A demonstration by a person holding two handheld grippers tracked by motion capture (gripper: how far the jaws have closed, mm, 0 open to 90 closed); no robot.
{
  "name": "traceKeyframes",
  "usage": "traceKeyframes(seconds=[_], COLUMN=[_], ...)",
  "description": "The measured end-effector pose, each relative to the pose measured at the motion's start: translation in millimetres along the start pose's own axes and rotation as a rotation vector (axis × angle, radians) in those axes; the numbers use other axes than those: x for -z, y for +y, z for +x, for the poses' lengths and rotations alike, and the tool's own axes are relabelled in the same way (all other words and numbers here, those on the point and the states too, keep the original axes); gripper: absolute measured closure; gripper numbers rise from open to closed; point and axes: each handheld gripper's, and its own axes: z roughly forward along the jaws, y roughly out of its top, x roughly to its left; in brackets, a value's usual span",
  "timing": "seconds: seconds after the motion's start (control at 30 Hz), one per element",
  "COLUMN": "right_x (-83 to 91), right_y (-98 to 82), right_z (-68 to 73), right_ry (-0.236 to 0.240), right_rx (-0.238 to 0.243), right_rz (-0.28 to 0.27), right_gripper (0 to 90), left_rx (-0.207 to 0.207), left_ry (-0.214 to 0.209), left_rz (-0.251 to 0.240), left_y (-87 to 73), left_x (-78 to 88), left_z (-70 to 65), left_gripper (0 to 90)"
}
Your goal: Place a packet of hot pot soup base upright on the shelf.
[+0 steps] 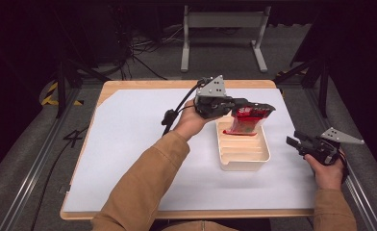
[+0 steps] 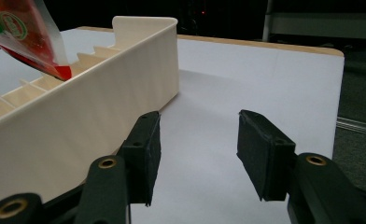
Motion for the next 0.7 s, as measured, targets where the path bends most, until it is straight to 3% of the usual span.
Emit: traceKeyframes(seconds=[0.7], right_x=[2.0], right_y=[1.1], right_z=[-0.8], right_ry=[0.008], right_rx=[0.004], right_rz=[-0.002], right_gripper=[49.1], left_rx=[0.073], left_ry=[-0.007], left_rz=[0.018], left_y=[-25.5], left_x=[-30.1], left_z=[3.0], left_gripper=[89.9])
